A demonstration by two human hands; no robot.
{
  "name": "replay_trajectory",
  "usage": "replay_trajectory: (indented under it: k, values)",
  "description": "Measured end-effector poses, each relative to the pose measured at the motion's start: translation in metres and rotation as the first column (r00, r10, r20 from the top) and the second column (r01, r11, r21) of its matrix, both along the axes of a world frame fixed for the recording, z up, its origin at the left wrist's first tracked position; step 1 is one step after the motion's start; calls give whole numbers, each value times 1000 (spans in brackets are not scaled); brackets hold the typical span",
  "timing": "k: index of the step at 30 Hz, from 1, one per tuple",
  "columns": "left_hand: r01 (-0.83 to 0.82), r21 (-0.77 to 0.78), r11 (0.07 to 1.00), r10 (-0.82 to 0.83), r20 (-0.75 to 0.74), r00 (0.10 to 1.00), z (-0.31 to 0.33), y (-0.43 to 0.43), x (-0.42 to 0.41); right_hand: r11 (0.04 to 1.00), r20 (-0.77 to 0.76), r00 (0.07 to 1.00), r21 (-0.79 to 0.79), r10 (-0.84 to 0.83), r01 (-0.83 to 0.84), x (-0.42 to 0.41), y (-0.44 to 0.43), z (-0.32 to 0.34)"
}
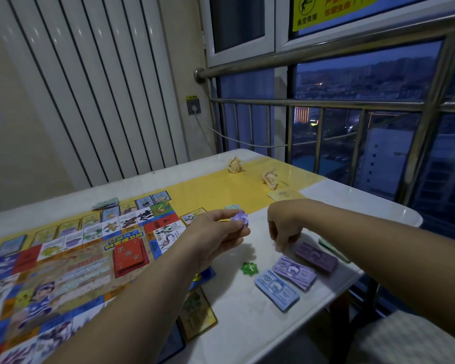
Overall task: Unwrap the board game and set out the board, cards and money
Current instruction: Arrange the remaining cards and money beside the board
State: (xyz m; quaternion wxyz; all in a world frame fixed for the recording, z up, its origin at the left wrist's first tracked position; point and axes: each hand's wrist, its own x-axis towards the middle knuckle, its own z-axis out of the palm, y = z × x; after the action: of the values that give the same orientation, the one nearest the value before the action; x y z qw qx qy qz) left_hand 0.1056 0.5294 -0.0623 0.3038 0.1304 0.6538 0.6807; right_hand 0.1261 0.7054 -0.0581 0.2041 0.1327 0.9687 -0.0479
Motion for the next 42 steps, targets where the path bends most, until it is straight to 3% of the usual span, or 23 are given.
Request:
replay_trajectory:
  k: [17, 22, 30, 39, 42]
  values:
    - [-57, 23, 998, 59, -63, 996, 24, -36, -8, 1000, -130, 991, 15, -24, 26, -9, -23, -6]
    - [-73, 36, 997, 76, -77, 994, 28, -50, -8, 980, -140, 983, -180, -117, 91, -8, -38, 3]
    - [-89, 36, 995, 92, -87, 992, 33, -75, -7, 947, -76, 997, -320, -1, -23, -14, -85, 1]
    - [-102, 37, 994, 105, -95, 990, 33, -99, 7, 975, -103, 974, -79, 201, -210, 16, -109, 4]
    - [-96, 35, 995, 99, -87, 991, 29, -103, 15, 971, -95, 971, -79, 219, -227, 35, -113, 3]
